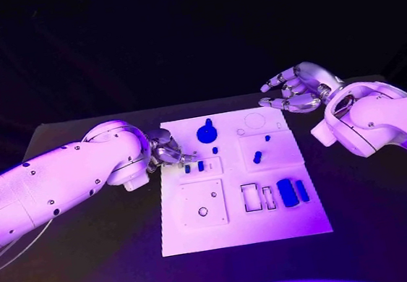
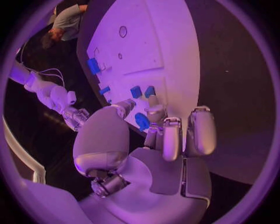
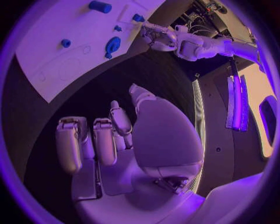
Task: Assemble the parts on the task board
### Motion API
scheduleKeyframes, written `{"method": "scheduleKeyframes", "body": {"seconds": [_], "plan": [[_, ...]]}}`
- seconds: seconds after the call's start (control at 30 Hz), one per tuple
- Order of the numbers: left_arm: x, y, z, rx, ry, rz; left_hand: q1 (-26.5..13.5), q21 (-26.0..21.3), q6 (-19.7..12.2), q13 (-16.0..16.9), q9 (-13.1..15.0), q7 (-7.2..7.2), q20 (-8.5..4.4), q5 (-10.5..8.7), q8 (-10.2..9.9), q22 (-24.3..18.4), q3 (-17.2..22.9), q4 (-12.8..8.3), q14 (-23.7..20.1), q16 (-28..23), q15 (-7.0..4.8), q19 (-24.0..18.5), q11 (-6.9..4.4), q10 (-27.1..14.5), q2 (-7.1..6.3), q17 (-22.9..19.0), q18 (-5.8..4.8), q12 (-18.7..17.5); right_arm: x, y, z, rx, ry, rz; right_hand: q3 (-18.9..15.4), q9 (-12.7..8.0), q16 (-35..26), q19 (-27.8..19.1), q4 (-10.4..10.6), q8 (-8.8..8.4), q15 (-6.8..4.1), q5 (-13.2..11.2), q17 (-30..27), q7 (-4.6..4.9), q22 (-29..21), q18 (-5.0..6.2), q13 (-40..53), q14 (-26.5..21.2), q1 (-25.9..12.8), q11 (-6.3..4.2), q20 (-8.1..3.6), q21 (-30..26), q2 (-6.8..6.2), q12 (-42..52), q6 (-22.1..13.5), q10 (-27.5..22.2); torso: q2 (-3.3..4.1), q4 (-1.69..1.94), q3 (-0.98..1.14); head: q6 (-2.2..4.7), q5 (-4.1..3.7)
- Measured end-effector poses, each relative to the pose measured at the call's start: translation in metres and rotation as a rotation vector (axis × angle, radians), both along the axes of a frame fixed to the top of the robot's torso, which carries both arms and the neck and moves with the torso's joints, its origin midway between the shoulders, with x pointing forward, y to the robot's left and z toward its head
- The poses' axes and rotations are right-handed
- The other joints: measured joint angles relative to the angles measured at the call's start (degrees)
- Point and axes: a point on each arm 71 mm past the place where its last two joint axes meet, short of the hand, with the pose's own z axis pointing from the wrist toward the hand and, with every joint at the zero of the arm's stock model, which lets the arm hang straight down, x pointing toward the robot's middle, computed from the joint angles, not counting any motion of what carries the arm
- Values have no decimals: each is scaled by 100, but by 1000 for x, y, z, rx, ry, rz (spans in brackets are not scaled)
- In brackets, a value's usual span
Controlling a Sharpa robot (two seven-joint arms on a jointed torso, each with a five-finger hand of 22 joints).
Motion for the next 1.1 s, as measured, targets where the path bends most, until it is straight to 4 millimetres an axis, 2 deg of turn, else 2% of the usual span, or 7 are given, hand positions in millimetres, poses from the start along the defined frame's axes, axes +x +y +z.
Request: {"method": "scheduleKeyframes", "body": {"seconds": [0.13,0.23,0.3,0.37,0.47,0.63,1.1], "plan": [[0,5,8,-70,-21,44,0,-272,-194,-348,22,72,35,-10,-20,-431,-159,-2,-4,-241,71,-278,65,-325,0,0,21,-268,0,0,0,0,0,-1,0,0,0,0,0,0,0,0,0,0,0,0,0,0,0,0,0,0,0,0,0,0,-3,0,6,29,-25],[-1,7,12,-128,-34,66,142,-861,-521,-1106,45,203,131,32,-20,-1276,-282,-10,-1,-729,212,-818,195,-1064,119,0,228,-840,0,-1,0,-1,0,-2,0,0,0,0,0,0,0,0,0,0,0,0,0,0,0,0,0,0,0,0,0,0,-5,4,9,44,-38],[-2,4,15,-175,-49,69,333,-1317,-758,-1312,22,305,193,58,-107,-1892,-320,-21,-179,-1119,312,-1219,289,-1400,129,0,361,-1035,0,-1,0,-1,0,-4,0,0,0,0,0,0,0,0,0,0,0,0,-8,0,0,0,0,0,0,0,0,0,-6,8,9,52,-47],[-3,-1,18,-219,-74,56,819,-2287,-1104,-1465,-120,471,306,124,-278,-3096,-269,-72,-822,-1937,447,-2032,455,-1825,121,-647,585,-1249,1,-2,0,-1,0,-5,0,0,0,0,0,0,0,0,0,0,-1,0,-8,0,0,0,0,0,0,0,0,0,-6,8,8,71,-55],[-3,-11,22,-266,-118,23,1757,-2973,-1385,-1893,-526,675,486,143,-596,-3634,210,-257,-1818,-3131,630,-2314,676,-2423,9,-1767,585,-1775,1,-3,-1,-2,0,-8,0,0,0,0,0,0,0,0,-1,0,-1,0,-8,0,0,0,0,-29,0,0,0,0,-7,10,6,101,-71],[-5,-36,21,-289,-233,-91,2272,-3197,-1511,-2421,-1047,696,554,108,-885,-3831,469,-330,-1821,-3105,683,-2136,723,-2672,-209,-1927,586,-2253,2,-3,-2,-3,2,-9,0,0,-35,0,0,0,0,0,-1,0,-1,0,-27,0,0,0,0,-65,0,0,0,0,-9,10,3,140,-85],[-2,-73,4,-144,-481,-321,2544,-3122,-1442,-3125,-1704,607,523,75,-981,-3761,401,-301,-1661,-2666,659,-2029,716,-2787,-414,-1963,583,-2763,1,-1,-5,-1,8,-6,0,-4,-35,0,0,22,0,0,-1,0,-2,0,-27,0,1,0,0,-65,0,0,0,0,4,4,-1,192,-112]]}}
